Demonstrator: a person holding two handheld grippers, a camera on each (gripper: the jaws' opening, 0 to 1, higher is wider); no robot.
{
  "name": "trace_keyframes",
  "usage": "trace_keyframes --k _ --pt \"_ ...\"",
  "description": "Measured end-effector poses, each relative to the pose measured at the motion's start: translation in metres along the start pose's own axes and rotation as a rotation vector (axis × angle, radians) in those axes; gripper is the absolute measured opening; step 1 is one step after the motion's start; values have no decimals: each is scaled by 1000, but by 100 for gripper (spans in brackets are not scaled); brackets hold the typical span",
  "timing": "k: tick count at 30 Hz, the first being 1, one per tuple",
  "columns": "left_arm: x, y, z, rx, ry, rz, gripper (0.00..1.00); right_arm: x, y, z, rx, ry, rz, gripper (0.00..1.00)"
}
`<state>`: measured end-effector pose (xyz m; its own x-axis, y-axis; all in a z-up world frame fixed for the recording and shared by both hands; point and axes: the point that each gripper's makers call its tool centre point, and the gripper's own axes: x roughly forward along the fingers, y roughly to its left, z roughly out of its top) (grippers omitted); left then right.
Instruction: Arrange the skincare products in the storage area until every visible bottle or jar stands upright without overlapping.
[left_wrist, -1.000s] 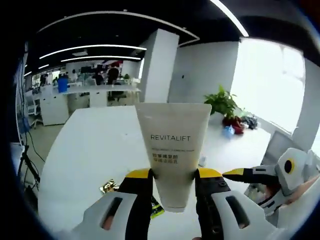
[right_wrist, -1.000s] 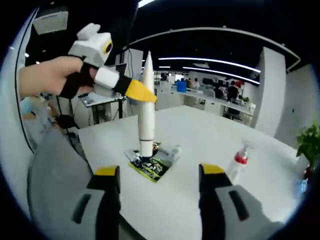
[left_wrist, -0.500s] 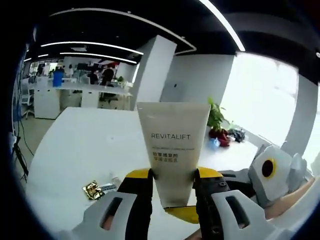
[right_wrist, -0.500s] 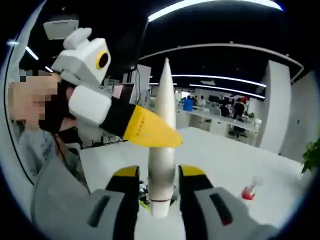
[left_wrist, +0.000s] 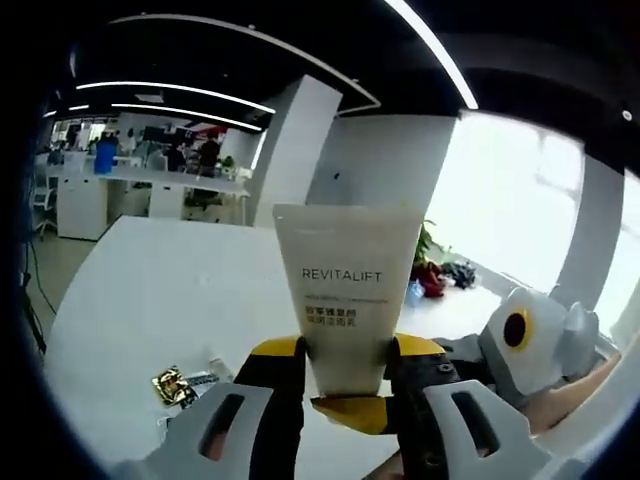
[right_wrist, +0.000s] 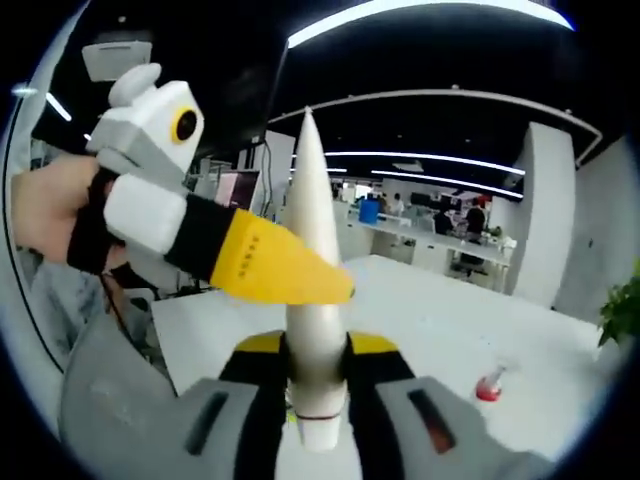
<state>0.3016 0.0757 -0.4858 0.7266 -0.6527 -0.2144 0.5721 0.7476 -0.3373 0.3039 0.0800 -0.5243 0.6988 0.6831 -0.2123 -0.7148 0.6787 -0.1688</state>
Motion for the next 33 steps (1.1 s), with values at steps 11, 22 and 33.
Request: trace_keyframes --k 11,22,33 --pt "-7 -15 -6 -21 13 -176 39 -24 -2 -31 173 38 43 20" --pt "-13 -40 -8 32 117 -472 47 -48 39 -15 451 -67 434 21" --pt "-8 -52 -5 166 207 -623 44 -46 40 -4 466 -85 601 21"
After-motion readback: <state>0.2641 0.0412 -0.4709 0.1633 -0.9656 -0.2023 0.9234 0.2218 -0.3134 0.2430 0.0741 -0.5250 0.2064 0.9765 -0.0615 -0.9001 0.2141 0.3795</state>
